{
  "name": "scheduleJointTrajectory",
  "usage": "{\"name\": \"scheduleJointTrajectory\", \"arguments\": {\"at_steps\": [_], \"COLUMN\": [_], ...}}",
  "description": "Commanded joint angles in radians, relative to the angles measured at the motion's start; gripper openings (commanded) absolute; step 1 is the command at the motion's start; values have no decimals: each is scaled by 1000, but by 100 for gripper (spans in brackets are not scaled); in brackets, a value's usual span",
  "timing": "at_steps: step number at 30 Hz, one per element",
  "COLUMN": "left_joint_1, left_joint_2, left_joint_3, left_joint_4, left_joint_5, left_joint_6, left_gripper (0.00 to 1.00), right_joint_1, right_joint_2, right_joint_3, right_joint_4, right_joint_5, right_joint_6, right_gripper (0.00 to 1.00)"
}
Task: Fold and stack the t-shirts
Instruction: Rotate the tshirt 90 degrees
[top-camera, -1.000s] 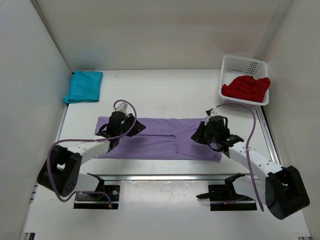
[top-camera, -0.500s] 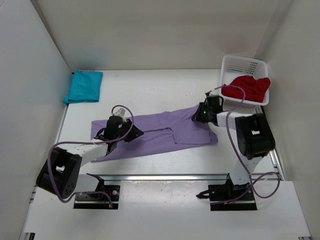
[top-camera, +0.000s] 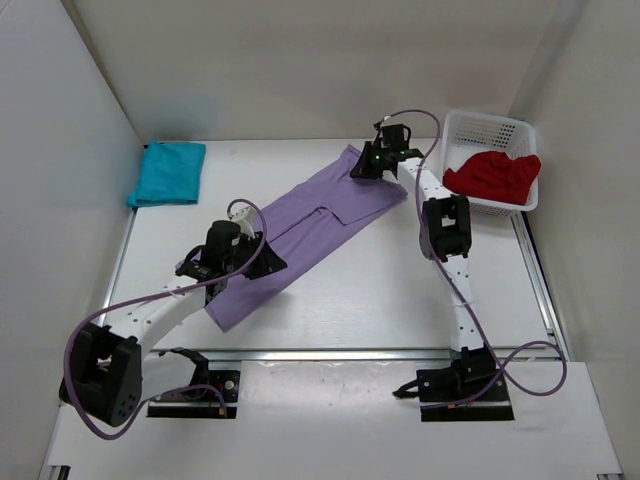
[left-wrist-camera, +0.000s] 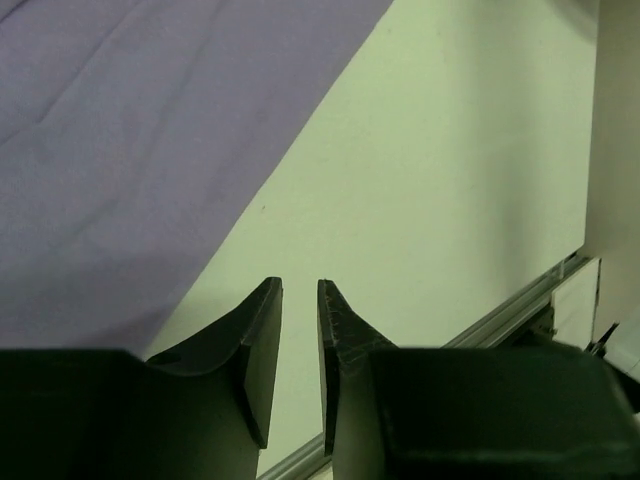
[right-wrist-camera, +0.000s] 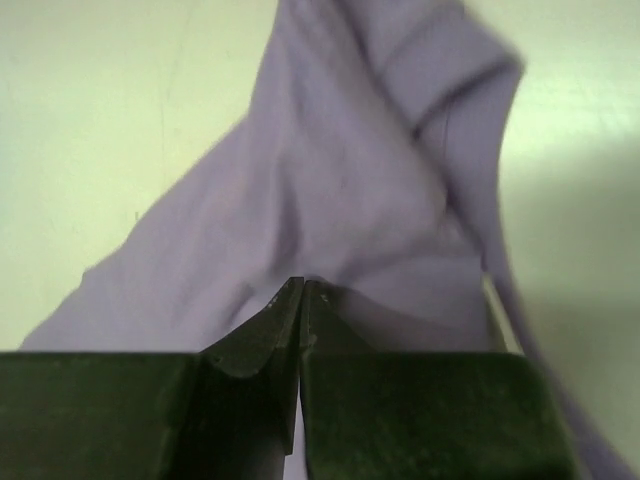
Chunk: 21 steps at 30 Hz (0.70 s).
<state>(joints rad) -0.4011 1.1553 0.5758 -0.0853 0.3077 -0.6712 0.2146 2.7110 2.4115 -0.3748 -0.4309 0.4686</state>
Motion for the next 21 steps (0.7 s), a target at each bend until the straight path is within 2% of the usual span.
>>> {"name": "scheduleJointTrajectory", "arguments": {"at_steps": [1,3,6,8,10,11,12,13,15,17,21], "left_joint_1": [-28,-38,-21,-12,22,36,57,59,50,7,-21], "left_joint_2": [-8,-22,-28,-38,-46,-46,-45,-36,-40,-45,-57], "left_joint_3": [67,76,94,111,105,99,104,110,127,112,67], "left_joint_4": [-114,-103,-108,-139,-153,-146,-148,-174,-179,-160,-117], "left_joint_5": [27,-2,13,-16,-22,3,23,24,4,-7,16], "left_joint_6": [93,93,96,130,133,133,142,145,160,147,116], "left_gripper": [31,23,17,17,15,15,14,14,13,13,13], "right_joint_1": [9,37,83,104,137,141,164,195,233,211,122], "right_joint_2": [-233,-338,-531,-737,-910,-1018,-1104,-1131,-1194,-1176,-1059], "right_joint_3": [-20,-32,-206,-409,-808,-906,-1077,-1212,-1328,-1367,-1350], "right_joint_4": [-151,-197,-179,-83,73,182,224,293,353,330,364], "right_joint_5": [50,114,162,161,144,144,146,147,170,213,190], "right_joint_6": [-105,-166,-214,-209,-144,-124,-81,-55,-56,-68,-61], "right_gripper": [0,0,0,1,3,4,6,6,5,1,0]}}
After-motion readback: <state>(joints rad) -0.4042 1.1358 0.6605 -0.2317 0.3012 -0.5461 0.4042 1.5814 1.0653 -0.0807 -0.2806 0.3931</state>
